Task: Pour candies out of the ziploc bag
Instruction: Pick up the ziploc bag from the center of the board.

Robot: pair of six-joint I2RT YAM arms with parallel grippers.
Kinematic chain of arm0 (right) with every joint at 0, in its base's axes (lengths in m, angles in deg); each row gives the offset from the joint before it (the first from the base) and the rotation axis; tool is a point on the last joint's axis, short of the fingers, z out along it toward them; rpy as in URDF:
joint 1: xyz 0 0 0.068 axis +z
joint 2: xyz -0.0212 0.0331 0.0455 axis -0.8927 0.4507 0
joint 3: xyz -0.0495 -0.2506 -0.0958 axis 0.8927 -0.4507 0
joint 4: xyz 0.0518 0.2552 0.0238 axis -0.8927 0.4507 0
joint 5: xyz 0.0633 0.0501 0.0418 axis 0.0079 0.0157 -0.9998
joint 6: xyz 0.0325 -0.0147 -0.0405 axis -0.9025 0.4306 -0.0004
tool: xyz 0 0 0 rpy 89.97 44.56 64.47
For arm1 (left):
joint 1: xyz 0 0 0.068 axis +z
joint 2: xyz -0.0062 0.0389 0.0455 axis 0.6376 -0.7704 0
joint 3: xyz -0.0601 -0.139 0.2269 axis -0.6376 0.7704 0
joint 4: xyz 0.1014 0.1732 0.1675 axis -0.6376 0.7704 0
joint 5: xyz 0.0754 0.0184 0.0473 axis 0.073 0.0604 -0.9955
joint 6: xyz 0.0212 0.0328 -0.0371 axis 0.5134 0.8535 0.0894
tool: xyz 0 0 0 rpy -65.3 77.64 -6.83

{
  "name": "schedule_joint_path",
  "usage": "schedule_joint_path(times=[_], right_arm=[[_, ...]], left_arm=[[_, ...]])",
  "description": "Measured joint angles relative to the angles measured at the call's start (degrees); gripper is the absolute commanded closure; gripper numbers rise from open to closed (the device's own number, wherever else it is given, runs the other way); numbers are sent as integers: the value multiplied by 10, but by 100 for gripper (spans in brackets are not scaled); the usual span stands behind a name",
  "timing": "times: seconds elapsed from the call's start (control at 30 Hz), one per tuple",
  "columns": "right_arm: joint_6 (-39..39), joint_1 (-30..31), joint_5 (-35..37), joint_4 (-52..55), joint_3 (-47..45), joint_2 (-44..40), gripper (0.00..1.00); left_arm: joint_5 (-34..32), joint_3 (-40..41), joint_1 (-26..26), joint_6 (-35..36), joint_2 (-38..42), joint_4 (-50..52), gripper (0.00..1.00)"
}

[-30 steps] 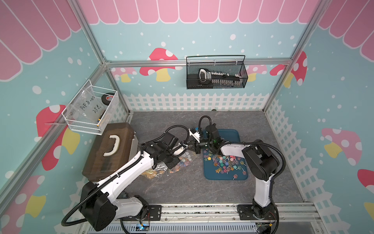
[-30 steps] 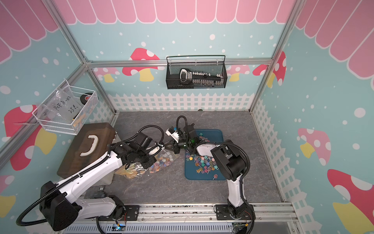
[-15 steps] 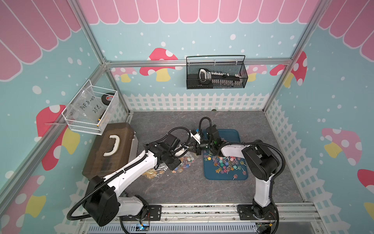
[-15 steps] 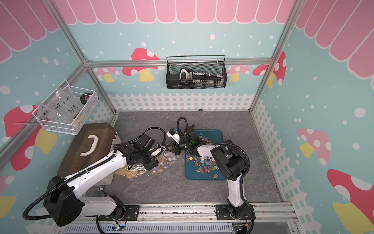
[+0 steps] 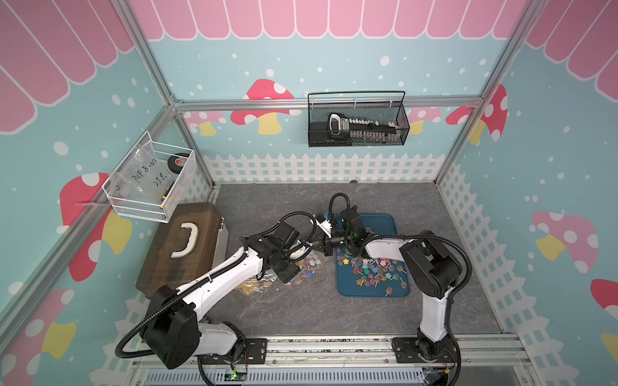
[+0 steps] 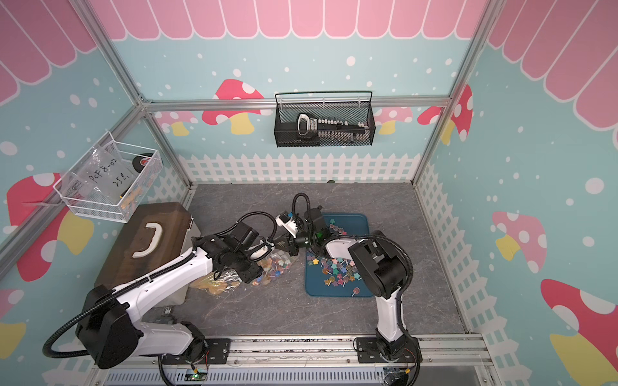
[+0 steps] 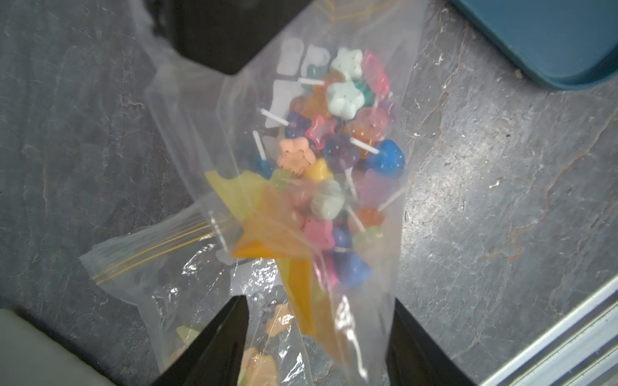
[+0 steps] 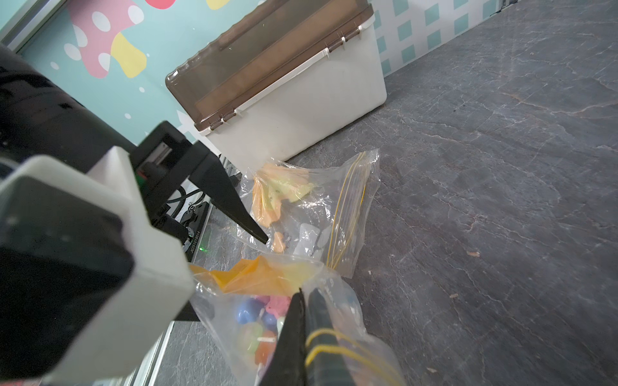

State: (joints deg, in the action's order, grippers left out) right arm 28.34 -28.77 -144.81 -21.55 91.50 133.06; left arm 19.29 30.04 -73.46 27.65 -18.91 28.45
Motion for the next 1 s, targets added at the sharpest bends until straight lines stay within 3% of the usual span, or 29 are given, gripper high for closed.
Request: schedule_joint_path(times=[0.23,0.5,0.83,1.0], right_arm=[[2,0,1,0,0,0,100],[5,-2,1,1,0,0,100],[7,-3,1,1,0,0,100],[7,-3,1,1,0,0,100]], left_arm=[[16,2,0,-9,-19,-10,52],[21,12,0,-10,-29,-14,60],[22,13,0,-18,-29,-15,99],[21,13,0,-20,-25,-14,100]])
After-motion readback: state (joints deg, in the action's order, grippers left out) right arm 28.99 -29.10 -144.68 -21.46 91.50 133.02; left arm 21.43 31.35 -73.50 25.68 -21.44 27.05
